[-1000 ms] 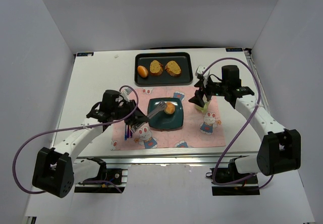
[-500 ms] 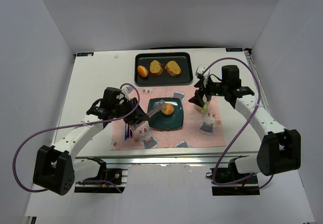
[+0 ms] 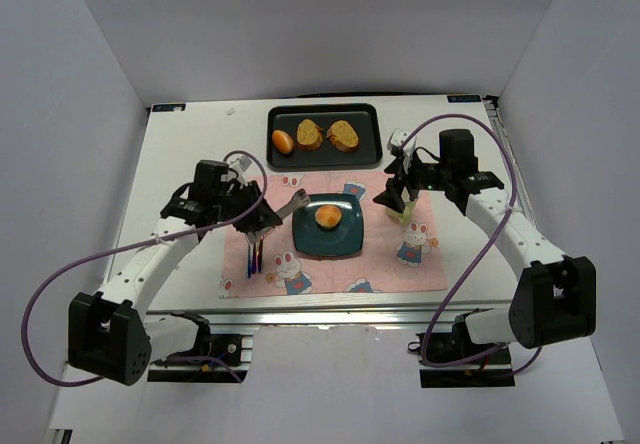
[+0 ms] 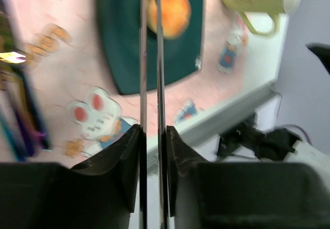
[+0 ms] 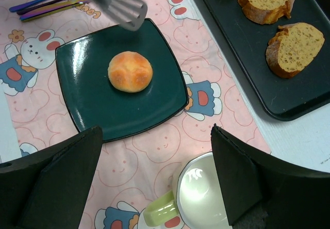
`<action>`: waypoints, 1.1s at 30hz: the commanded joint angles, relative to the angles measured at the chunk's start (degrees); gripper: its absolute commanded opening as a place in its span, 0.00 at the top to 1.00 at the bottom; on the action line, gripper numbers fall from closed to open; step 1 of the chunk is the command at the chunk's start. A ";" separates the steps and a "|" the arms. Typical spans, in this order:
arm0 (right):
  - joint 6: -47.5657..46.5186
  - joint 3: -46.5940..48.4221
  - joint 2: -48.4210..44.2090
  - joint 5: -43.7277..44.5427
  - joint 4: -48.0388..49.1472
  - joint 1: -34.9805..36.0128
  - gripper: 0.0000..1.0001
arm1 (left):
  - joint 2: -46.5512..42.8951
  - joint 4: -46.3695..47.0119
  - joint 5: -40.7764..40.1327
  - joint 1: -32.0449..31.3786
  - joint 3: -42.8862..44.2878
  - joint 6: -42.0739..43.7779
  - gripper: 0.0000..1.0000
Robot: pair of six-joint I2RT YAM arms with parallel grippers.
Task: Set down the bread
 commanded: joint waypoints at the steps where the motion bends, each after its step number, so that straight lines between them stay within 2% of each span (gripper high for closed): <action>1: -0.50 1.05 -1.31 -1.76 -0.44 -0.20 0.11 | 0.28 -2.50 -4.36 4.39 3.72 3.38 0.68; 3: -1.28 1.04 -1.32 -2.11 -0.61 -0.11 0.11 | 0.98 -3.21 -9.02 8.42 5.65 5.75 0.86; 4: -1.64 1.04 -1.40 -2.63 -0.70 -0.02 0.11 | 1.24 -2.77 -15.57 9.49 6.27 6.89 0.90; 7: -3.74 1.04 -1.40 -3.43 -1.49 0.24 0.11 | 2.65 1.07 -27.99 11.17 6.89 16.27 0.94; 8: -4.27 1.13 -1.40 -3.52 -1.58 0.41 0.11 | 3.18 3.45 -31.77 11.52 5.67 23.44 0.96; 11: -5.33 2.01 -1.05 -4.04 -2.54 0.77 0.10 | 6.51 13.90 -35.83 13.71 -0.57 33.49 1.00; 13: -5.94 2.45 -0.88 -4.40 -3.42 0.77 0.11 | 9.75 22.05 -35.33 17.05 -4.78 34.67 1.00; 15: -6.21 2.36 -1.05 -4.40 -3.42 0.86 0.11 | 12.48 25.78 -33.58 21.26 -6.38 37.04 1.00; 18: -6.56 1.93 -1.31 -3.96 -3.25 1.29 0.11 | 17.85 29.74 -32.96 23.29 -7.61 39.07 0.96; 20: -7.70 1.49 -1.84 -2.12 -3.25 2.61 0.11 | 19.87 32.54 -31.38 24.09 -8.49 39.51 0.91; 21: -8.23 1.14 -2.02 -1.50 -3.42 3.22 0.11 | 20.40 33.09 -30.67 24.79 -8.58 39.25 0.82; 24: -8.59 0.34 -2.54 1.05 -3.78 5.42 0.11 | 23.04 33.36 -28.82 26.19 -8.67 37.05 0.73; 25: -7.80 0.60 -2.20 2.36 -3.69 5.86 0.11 | 23.74 32.40 -26.99 26.37 -8.58 36.61 0.58; 26: -3.96 0.78 -2.02 4.63 -2.30 6.47 0.11 | 24.79 31.87 -26.63 26.98 -8.06 36.00 0.26; 27: -1.32 0.87 -1.84 4.66 -1.15 6.74 0.11 | 25.15 31.34 -26.10 27.43 -7.88 35.82 0.25; 28: 1.41 0.96 -1.32 7.44 -0.09 6.92 0.11 | 25.24 31.25 -25.83 27.69 -7.79 35.82 0.15; 30: 8.16 2.09 -0.70 11.49 0.79 7.27 0.11 | 24.11 29.68 -26.01 28.65 -8.31 35.38 0.02; 33: 13.11 3.33 0.44 22.12 2.63 8.50 0.10 | 21.21 29.40 -26.53 29.62 -8.76 33.55 0.02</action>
